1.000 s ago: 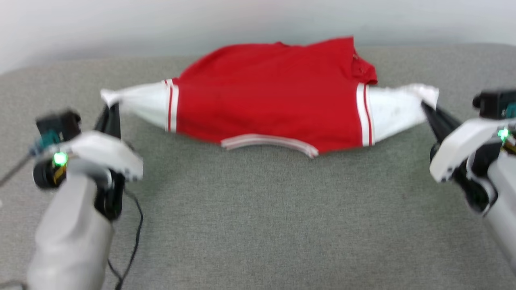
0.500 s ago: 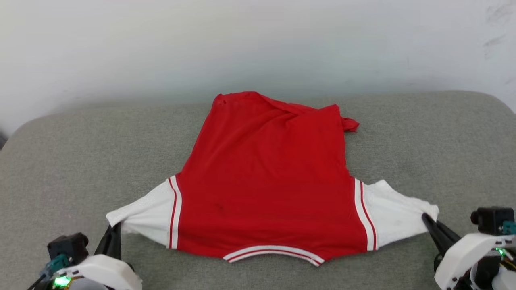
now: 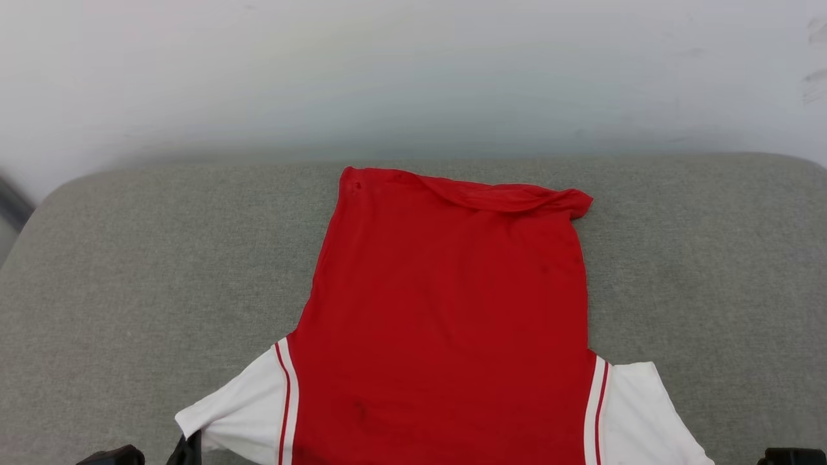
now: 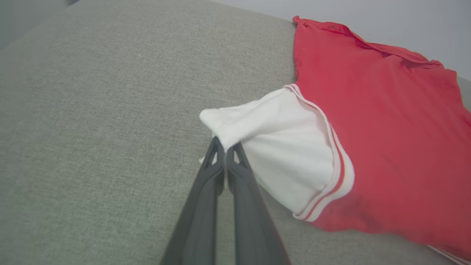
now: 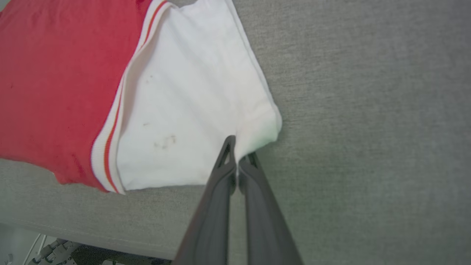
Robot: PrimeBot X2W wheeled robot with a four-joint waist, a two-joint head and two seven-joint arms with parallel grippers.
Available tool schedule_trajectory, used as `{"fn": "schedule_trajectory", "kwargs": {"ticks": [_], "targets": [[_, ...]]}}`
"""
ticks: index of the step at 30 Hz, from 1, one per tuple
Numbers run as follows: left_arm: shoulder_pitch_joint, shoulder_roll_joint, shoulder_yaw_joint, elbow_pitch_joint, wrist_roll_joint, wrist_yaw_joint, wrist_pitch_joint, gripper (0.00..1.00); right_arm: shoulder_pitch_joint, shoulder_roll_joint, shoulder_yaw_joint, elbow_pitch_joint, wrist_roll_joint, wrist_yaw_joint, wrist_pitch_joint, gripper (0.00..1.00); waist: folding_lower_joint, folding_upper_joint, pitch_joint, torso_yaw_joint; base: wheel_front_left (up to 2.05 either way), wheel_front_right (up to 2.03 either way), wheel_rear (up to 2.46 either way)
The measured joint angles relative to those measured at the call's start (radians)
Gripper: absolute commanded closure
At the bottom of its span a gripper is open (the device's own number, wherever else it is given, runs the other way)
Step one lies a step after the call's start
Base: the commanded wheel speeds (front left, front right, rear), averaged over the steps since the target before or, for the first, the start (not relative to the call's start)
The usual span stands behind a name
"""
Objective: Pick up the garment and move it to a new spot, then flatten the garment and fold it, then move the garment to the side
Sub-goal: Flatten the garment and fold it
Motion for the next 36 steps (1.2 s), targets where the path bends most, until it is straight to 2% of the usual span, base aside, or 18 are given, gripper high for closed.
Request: {"fn": "schedule_trajectory", "kwargs": {"ticks": [1,2,8,9,11,17,24,30,36], "targets": [[0.000,-0.005,-0.004,-0.011,0.000,0.003,0.000,1.00,0.014,0.018,-0.013,-0.022,-0.018,0.000,0.024,0.51,0.0000,0.0000,0.006,0.004,0.00,0.00,0.00],[0.000,-0.009,-0.009,-0.021,0.002,0.007,0.000,1.00,0.019,0.035,-0.028,-0.045,-0.033,0.000,0.041,0.00,0.0000,0.0000,0.012,0.007,0.00,0.00,0.00],[-0.039,-0.033,-0.037,-0.055,0.025,0.006,-0.020,1.00,-0.037,0.084,-0.102,-0.148,-0.063,0.000,0.072,0.00,0.0001,0.0000,0.058,0.031,0.00,0.00,0.00],[-0.072,-0.044,-0.049,-0.076,0.037,0.002,-0.034,1.00,-0.145,0.084,-0.166,-0.153,-0.064,0.000,0.056,0.00,0.0001,0.0000,0.090,0.044,0.00,0.00,0.00],[-0.104,-0.050,-0.059,-0.093,0.050,0.002,-0.042,1.00,-0.236,0.075,-0.200,-0.134,-0.058,0.000,0.047,0.00,0.0001,0.0000,0.117,0.053,0.00,0.00,0.00],[-0.204,-0.071,-0.102,-0.134,0.091,-0.013,-0.055,1.00,-0.558,-0.004,-0.235,0.041,-0.012,0.000,0.116,0.00,0.0003,0.0000,0.210,0.095,0.00,0.00,0.00],[-0.295,-0.108,-0.153,-0.149,0.121,-0.034,-0.075,1.00,-0.895,-0.085,-0.196,0.267,0.014,0.000,0.339,0.00,0.0004,0.0000,0.324,0.163,0.00,0.00,0.00],[-0.349,-0.128,-0.176,-0.135,0.128,-0.057,-0.099,1.00,-1.105,-0.091,-0.172,0.395,-0.028,0.000,0.545,0.00,0.0005,0.0000,0.412,0.222,0.00,0.00,0.00],[-0.381,-0.144,-0.189,-0.118,0.131,-0.069,-0.115,1.00,-1.204,-0.082,-0.188,0.489,-0.101,0.000,0.648,0.00,0.0004,0.0000,0.472,0.267,0.00,0.00,0.00]]}}
